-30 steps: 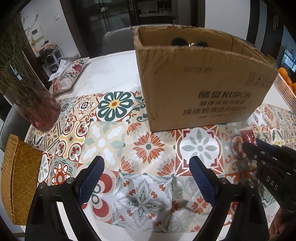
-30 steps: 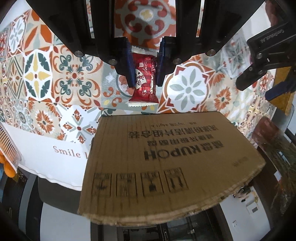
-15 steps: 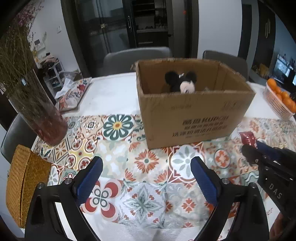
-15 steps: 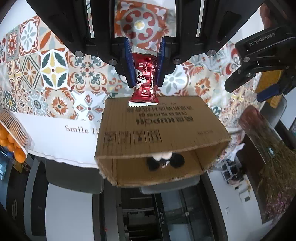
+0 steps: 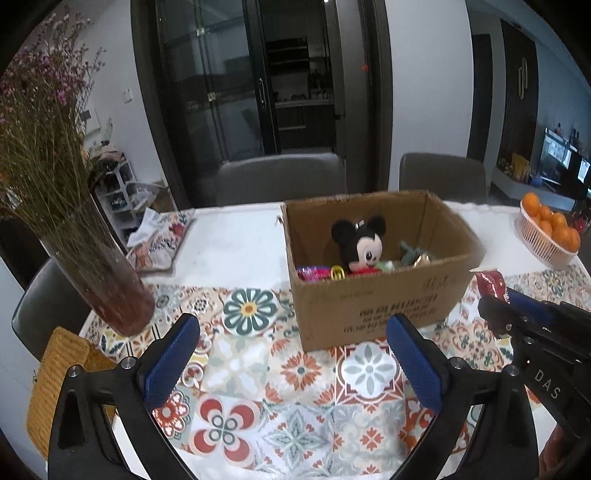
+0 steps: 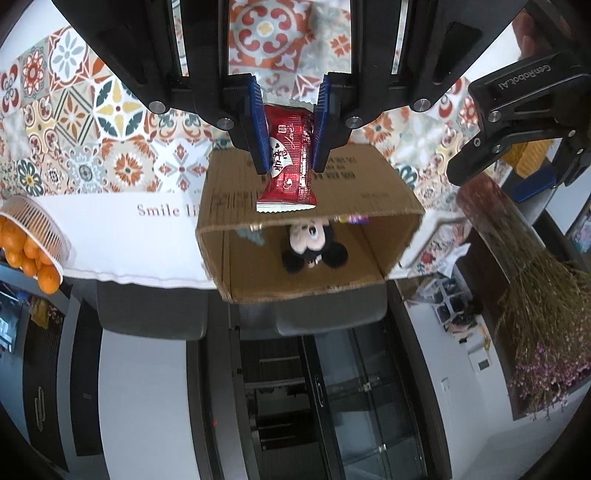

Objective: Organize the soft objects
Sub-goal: 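Lift the red candy packet with the right tool over the box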

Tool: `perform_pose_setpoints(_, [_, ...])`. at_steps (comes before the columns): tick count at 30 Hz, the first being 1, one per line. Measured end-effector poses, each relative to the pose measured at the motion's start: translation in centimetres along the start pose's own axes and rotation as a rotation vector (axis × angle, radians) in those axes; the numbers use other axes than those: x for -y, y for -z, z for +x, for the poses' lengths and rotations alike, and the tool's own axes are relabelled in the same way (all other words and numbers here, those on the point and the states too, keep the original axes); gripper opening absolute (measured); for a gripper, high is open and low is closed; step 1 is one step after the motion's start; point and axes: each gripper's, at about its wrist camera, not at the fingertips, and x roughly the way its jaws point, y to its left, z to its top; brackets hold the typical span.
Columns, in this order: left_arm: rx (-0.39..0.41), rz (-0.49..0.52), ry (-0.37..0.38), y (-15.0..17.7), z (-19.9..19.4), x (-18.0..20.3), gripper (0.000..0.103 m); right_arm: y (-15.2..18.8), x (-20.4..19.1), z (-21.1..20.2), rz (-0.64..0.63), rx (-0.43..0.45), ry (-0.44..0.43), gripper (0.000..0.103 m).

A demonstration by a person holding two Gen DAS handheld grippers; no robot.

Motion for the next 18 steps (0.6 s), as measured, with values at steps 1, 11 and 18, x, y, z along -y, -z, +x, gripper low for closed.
perform_pose_setpoints(1, [0.006, 0.001, -0.001, -0.2, -0.1, -0.1, 0.103, -0.3, -0.1, -0.1, -0.001, 0.007, -0.001, 0.025])
perform_pose_setpoints(11, [0.064, 0.004, -0.032, -2.6, -0.3, -1.0, 0.103, -3.6, -0.6, 0.7, -0.022, 0.070, -0.002, 0.025])
perform_pose_setpoints(18, [0.092, 0.012, -0.054, -4.4, 0.4, -1.1, 0.103, -6.0, -0.4, 2.5, -0.030, 0.076, -0.004, 0.025])
